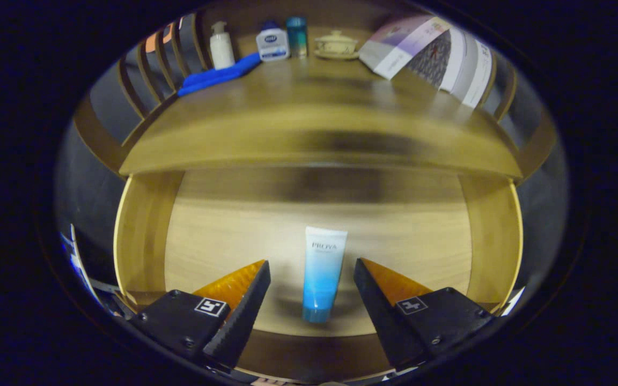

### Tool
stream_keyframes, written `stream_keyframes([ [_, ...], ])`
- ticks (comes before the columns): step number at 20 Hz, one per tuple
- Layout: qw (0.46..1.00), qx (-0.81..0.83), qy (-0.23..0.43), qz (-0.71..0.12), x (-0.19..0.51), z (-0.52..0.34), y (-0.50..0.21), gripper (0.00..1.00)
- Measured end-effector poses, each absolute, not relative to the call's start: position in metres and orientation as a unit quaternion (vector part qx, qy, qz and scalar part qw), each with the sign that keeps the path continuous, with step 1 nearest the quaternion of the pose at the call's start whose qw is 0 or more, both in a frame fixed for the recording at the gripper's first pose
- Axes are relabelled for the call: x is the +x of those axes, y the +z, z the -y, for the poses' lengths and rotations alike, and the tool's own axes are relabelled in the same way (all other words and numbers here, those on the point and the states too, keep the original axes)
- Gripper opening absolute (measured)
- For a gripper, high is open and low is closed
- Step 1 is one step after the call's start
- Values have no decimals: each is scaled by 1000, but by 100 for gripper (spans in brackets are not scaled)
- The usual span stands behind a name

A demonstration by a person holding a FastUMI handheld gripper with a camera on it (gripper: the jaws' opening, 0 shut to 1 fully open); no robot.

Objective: Pull open the drawer, take out the items inside it, and place them on the countertop above the cabinet.

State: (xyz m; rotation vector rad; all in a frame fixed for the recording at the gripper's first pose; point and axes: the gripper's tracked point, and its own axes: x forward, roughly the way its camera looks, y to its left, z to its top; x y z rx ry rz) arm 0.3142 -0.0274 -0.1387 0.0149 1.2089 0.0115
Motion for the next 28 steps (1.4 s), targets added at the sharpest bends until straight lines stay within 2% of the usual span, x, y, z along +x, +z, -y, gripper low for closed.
stream_keyframes([
  [3,796,15,0,-605,304,24,-155,99],
  [7,781,-2,0,-624,297,28,-170,91],
  [9,780,-15,-17,-626,297,33,-173,84],
  [12,778,0,-32,-628,298,38,-175,55],
  [13,779,2,-29,-627,298,38,-175,51],
  [17,784,30,-21,-620,300,36,-170,44],
  [28,836,28,15,-549,297,30,-75,43],
])
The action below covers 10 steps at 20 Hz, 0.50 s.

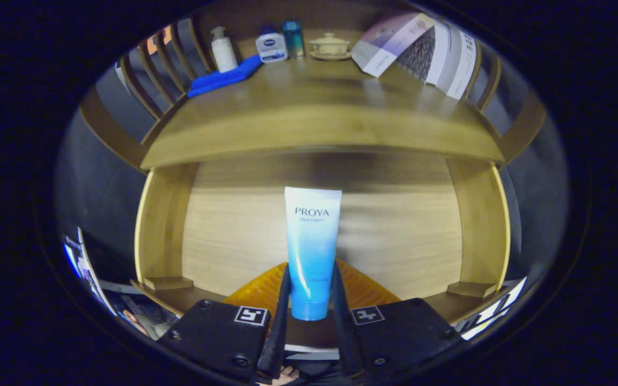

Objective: Pull open the drawer, take out the items inside it, and place them on the countertop above the cabinet.

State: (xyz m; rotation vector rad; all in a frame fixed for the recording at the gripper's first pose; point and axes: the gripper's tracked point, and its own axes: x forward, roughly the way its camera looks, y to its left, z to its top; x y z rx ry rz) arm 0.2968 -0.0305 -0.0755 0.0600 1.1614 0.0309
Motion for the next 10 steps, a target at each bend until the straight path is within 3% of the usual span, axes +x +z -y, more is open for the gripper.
stream_keyframes([
  [10,858,39,4,-513,369,28,-3,43],
])
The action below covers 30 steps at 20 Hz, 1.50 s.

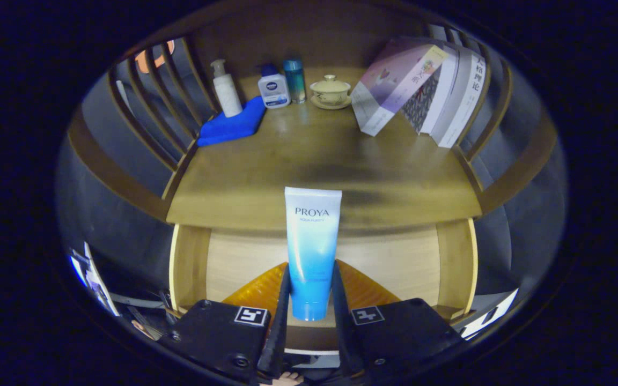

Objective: Pull open the drawer, take out the items inside it, and place them on the countertop above the cabinet.

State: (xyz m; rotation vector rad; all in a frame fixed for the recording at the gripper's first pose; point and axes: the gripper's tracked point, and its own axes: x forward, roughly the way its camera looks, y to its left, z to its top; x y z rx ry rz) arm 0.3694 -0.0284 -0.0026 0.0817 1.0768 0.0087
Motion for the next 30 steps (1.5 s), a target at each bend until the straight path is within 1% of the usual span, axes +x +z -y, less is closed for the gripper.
stream_keyframes([
  [5,860,39,-6,-509,420,28,7,43],
  [10,852,35,-17,-522,456,39,-12,43],
  [17,838,41,-20,-544,472,46,-36,43],
  [21,842,40,-22,-538,474,48,-36,43],
  [27,849,48,-29,-525,474,47,-38,52],
  [30,863,42,-32,-503,474,49,-24,61],
])
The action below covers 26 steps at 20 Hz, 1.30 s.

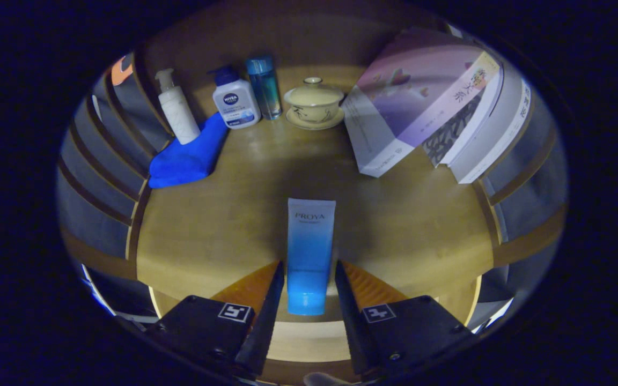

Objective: Pull open the drawer, take out the items inside it, and place them on the countertop above the cabinet.

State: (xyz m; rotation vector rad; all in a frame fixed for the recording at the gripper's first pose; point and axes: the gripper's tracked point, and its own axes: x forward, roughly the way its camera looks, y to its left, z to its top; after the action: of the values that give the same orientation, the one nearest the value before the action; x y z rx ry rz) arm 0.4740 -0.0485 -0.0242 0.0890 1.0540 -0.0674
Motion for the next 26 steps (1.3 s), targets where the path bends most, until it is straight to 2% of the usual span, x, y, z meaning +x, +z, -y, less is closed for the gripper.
stream_keyframes([
  [7,904,48,0,-425,449,34,19,61],
  [13,938,31,27,-344,399,16,46,78],
  [17,956,31,53,-288,350,-1,61,77],
  [21,979,41,54,-195,319,-2,90,77],
  [23,984,48,58,-160,297,-4,98,81],
  [25,988,48,66,-134,275,-7,101,100],
  [26,989,39,70,-122,264,-7,102,100],
])
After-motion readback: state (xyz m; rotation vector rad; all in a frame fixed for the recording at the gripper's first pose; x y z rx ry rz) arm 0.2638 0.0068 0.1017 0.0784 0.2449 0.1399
